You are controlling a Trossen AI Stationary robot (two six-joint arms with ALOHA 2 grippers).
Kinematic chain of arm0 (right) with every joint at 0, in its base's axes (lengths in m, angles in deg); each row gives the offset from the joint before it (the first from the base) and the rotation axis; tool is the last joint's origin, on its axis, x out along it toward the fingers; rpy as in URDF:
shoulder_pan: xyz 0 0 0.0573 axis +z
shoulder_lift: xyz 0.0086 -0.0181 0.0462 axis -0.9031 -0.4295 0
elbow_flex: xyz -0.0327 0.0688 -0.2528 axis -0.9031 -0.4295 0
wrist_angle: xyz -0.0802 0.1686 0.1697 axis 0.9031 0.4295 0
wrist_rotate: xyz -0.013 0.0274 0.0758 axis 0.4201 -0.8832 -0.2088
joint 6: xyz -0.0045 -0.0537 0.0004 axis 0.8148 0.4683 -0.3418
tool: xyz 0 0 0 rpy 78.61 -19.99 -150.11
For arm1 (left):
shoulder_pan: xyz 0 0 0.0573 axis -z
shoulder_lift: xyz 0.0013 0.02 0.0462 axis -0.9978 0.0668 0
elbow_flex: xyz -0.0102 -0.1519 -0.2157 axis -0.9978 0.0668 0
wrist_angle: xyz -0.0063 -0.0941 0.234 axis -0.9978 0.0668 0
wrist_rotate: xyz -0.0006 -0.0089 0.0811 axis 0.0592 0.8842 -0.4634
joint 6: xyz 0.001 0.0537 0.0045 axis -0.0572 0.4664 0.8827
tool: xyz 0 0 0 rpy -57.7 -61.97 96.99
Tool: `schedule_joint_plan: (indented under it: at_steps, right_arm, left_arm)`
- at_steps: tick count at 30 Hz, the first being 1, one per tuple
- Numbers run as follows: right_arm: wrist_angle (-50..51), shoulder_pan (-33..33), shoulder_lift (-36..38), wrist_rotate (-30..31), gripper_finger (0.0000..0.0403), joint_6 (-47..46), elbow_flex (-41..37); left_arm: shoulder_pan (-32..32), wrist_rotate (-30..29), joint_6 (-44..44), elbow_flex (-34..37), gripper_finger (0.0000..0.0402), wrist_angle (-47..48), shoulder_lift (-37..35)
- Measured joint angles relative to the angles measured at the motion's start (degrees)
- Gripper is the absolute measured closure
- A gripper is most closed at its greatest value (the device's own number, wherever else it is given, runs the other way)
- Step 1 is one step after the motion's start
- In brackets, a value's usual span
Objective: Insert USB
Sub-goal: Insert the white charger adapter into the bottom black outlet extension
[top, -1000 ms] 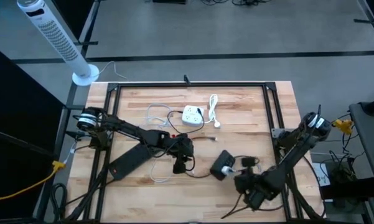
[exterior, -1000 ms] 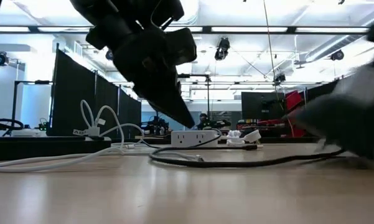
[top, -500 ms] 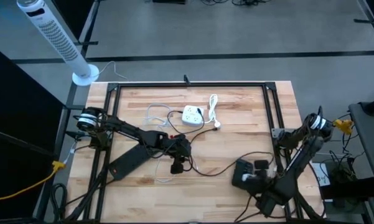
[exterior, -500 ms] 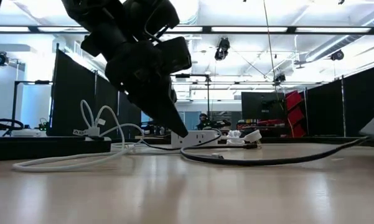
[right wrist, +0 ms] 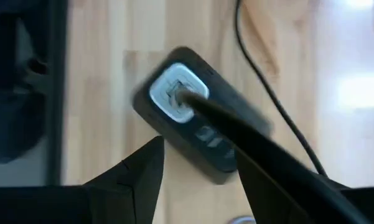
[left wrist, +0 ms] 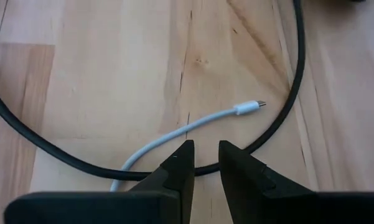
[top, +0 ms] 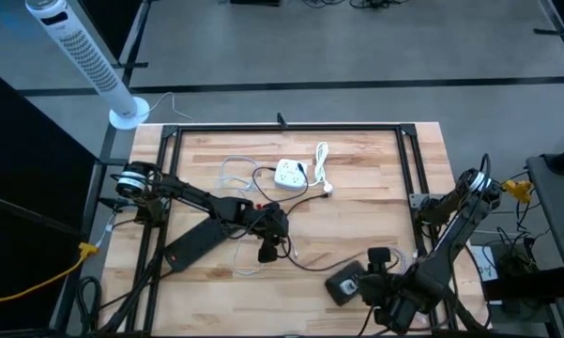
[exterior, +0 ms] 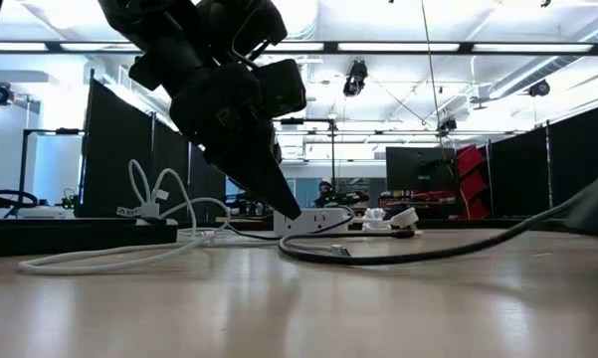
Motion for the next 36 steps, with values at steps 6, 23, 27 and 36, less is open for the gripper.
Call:
schedule_joint_plan:
  at_steps: [6, 23, 27, 36]
  right_arm:
    - [-3.23, -0.75, -0.02, -5.3, 0.0222, -2.6, 0.22]
    - [-4.88, -0.74, -1.97, -19.49, 0.0222, -11.7, -0.36]
    - [-7.11, -0.74, -1.99, -24.6, 0.0222, -13.89, -0.44]
    - [-2.52, -1.39, -2.82, -23.66, 0.0222, -11.81, -0.99]
  left_arm:
    - [0.12, 0.07, -0.27, 0.0, 0.0339, 0.29, 0.0]
    - [1.29, 0.32, -0.84, 0.0, 0.0339, 1.07, 0.0]
    - [2.57, 2.43, 1.31, 0.0, 0.0339, -3.76, 0.0]
    - [8.86, 13.24, 14.4, -0.04, 0.0339, -35.34, 3.41]
